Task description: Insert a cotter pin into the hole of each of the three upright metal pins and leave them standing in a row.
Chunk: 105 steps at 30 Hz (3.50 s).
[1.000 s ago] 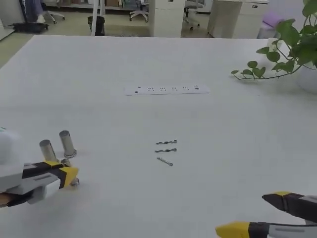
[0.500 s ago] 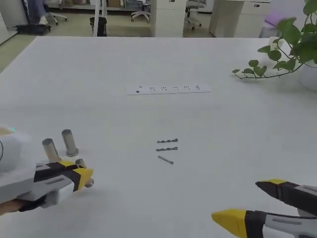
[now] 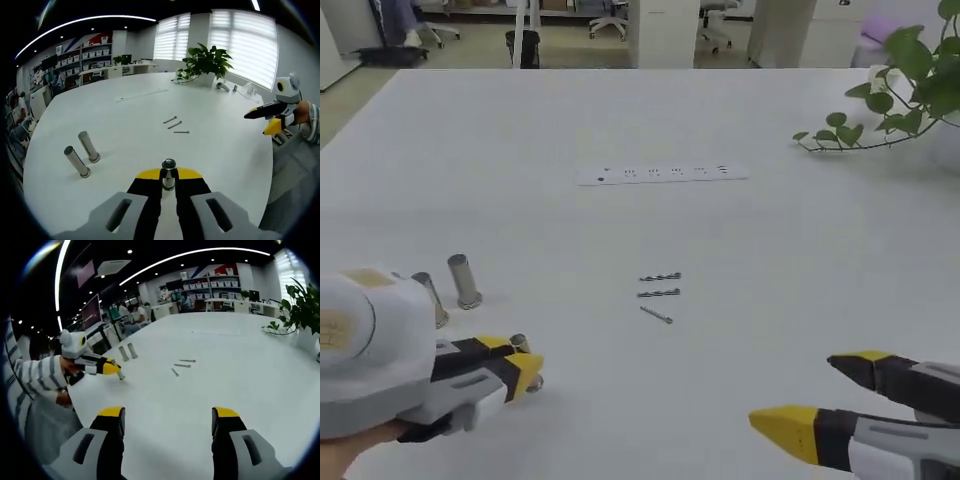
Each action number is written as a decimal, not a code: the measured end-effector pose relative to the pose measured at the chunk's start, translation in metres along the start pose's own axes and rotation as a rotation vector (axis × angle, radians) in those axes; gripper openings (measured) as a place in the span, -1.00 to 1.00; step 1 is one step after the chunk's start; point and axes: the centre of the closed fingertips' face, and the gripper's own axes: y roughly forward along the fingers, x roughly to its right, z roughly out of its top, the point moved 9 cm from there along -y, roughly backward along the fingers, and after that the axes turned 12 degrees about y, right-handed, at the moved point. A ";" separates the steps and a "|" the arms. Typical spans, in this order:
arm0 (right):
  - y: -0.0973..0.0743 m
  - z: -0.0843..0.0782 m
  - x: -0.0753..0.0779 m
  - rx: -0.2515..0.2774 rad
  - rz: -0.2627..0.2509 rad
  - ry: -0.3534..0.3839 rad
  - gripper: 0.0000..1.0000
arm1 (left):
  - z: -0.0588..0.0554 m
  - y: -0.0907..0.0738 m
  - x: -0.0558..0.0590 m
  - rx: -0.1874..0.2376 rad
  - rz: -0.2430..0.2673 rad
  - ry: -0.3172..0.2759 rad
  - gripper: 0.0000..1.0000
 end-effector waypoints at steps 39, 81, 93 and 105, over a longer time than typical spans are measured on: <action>0.012 -0.010 0.001 -0.049 0.030 0.019 0.56 | -0.008 0.015 0.025 -0.009 -0.013 0.002 -0.84; 0.005 -0.004 0.000 -0.100 -0.014 -0.005 0.80 | -0.028 -0.034 0.020 -0.025 -0.107 -0.055 0.99; 0.006 0.006 0.005 -0.153 -0.027 -0.054 0.78 | -0.040 -0.039 0.023 -0.066 -0.104 -0.056 0.99; 0.016 0.024 0.010 -0.206 0.007 -0.083 0.60 | -0.041 -0.039 0.029 -0.053 -0.094 -0.122 0.99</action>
